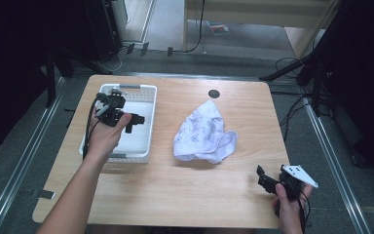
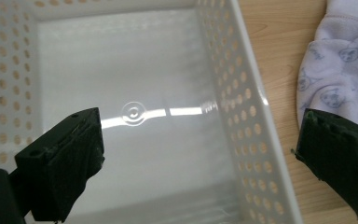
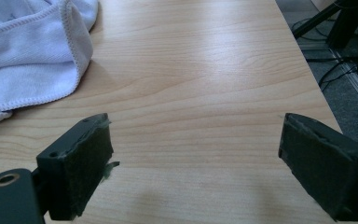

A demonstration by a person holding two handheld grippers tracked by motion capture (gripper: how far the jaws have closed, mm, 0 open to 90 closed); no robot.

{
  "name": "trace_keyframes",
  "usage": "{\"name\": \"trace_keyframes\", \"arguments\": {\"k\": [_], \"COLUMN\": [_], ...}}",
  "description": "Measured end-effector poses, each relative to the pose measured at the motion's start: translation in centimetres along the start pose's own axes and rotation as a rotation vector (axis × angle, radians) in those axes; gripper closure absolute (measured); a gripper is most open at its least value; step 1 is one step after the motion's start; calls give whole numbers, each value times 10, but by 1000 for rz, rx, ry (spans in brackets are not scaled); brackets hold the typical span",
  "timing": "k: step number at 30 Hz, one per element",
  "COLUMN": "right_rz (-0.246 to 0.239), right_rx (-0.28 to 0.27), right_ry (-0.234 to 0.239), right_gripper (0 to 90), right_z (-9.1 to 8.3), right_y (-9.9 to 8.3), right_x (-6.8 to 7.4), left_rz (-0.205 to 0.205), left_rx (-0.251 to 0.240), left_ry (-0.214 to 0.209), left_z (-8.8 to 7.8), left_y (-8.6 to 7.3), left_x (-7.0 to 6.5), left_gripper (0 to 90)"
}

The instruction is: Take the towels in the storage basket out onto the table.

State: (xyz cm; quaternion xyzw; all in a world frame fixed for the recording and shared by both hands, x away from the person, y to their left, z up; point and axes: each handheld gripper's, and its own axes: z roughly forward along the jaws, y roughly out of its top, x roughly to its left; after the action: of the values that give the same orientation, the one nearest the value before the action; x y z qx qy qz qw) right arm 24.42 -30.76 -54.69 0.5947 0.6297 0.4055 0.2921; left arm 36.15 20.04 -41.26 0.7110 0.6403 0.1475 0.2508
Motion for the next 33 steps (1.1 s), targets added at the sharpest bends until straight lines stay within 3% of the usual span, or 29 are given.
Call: {"name": "trace_keyframes", "arguments": {"k": [15,26,29,33], "right_rz": [-3,-11,-12,-12], "right_rx": [0,2,4,6], "right_ry": [-3,-6,-7,-8], "right_gripper": [99,99,99,99], "right_z": [0,0,0,0], "right_y": [0,0,0,0], "right_x": [1,1,1,2], "left_rz": [-56,-141,-130,-173], "left_rx": [-94,-177,-209,-259], "left_ry": [12,-17,-25,-51], "left_z": [-24,-28,-27,-25], "left_y": [-49,-97,-111,-130], "left_x": [42,82,89,104], "left_gripper": [16,16,16,16]}}
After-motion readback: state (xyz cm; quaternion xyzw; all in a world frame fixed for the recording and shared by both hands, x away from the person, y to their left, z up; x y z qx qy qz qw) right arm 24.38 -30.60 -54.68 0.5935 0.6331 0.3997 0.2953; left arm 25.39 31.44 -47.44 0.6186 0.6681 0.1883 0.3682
